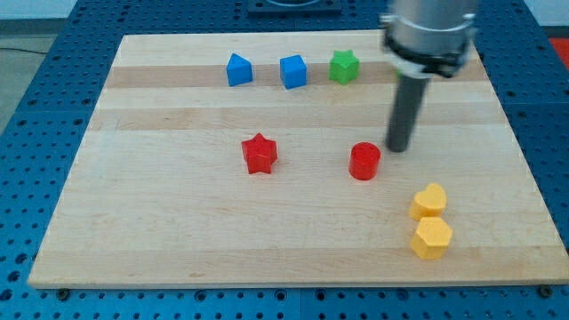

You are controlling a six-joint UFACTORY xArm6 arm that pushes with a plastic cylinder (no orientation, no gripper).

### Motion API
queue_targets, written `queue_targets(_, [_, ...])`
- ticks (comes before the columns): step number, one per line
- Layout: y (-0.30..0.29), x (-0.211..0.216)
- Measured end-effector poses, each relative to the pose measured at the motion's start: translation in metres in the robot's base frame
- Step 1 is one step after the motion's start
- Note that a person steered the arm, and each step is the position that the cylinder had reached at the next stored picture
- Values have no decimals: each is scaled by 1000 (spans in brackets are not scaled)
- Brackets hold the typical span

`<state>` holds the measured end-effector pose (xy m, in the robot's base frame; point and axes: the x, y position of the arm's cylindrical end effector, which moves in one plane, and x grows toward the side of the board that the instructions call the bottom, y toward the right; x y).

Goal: Move the yellow heart to the bottom left of the red circle

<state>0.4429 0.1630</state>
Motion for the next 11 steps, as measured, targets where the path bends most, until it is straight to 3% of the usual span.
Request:
queue_targets(1, [73, 34])
queue_targets(2, [104, 64])
queue_targets(3, [60, 115])
queue_targets(4, [-14, 93])
queue_targets(5, [-32, 62])
queue_targets(6, [-60, 79])
queue_targets(7, [-35, 91])
queue_targets(8, [-107, 115])
queue_targets(9, [-139, 101])
queue_targets(10, [-93, 122])
queue_targets(11, [-49, 111])
